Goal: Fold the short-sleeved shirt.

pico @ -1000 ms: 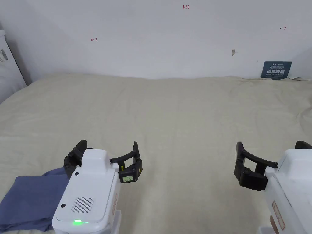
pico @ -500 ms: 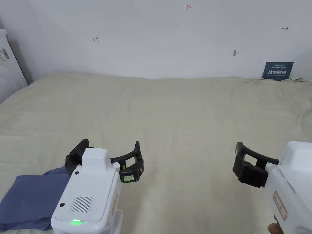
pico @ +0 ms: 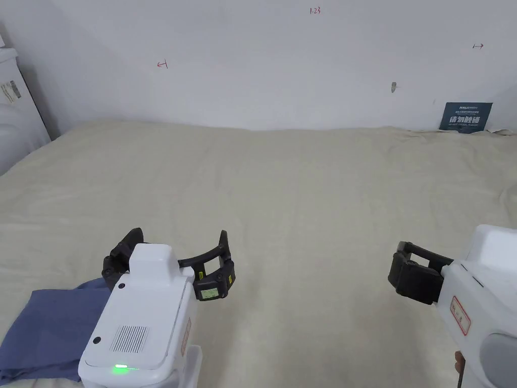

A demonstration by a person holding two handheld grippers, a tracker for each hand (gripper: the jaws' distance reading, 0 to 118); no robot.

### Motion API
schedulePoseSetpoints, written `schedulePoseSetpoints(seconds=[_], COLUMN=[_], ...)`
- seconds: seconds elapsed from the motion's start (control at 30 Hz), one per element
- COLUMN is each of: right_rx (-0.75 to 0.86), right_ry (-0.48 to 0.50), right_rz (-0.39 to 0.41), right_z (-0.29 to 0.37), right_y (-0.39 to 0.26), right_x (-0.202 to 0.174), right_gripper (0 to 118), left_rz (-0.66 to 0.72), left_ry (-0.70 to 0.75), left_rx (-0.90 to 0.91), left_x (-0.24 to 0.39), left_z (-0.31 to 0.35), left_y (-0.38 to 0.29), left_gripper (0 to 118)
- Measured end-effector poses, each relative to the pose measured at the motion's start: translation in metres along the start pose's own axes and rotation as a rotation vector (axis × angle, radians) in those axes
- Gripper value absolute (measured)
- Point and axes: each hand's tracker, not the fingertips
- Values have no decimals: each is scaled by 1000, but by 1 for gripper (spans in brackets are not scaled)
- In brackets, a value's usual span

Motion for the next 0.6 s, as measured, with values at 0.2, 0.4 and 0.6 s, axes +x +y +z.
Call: schedulePoseSetpoints(seconds=[0.2,0.4,0.6], right_rx=[43,121,418], right_ry=[-28,9,73], right_rz=[28,33,85], right_z=[-1,0,3], right_y=[-2,-5,-22], right_x=[-3,2,10], right_gripper=[112,112,112], left_rz=[-1,2,-3], left_ry=[3,4,3], left_rx=[5,7,8], left_x=[-2,-3,-4], left_z=[1,1,2], left_y=[1,1,2], left_gripper=[118,118,118])
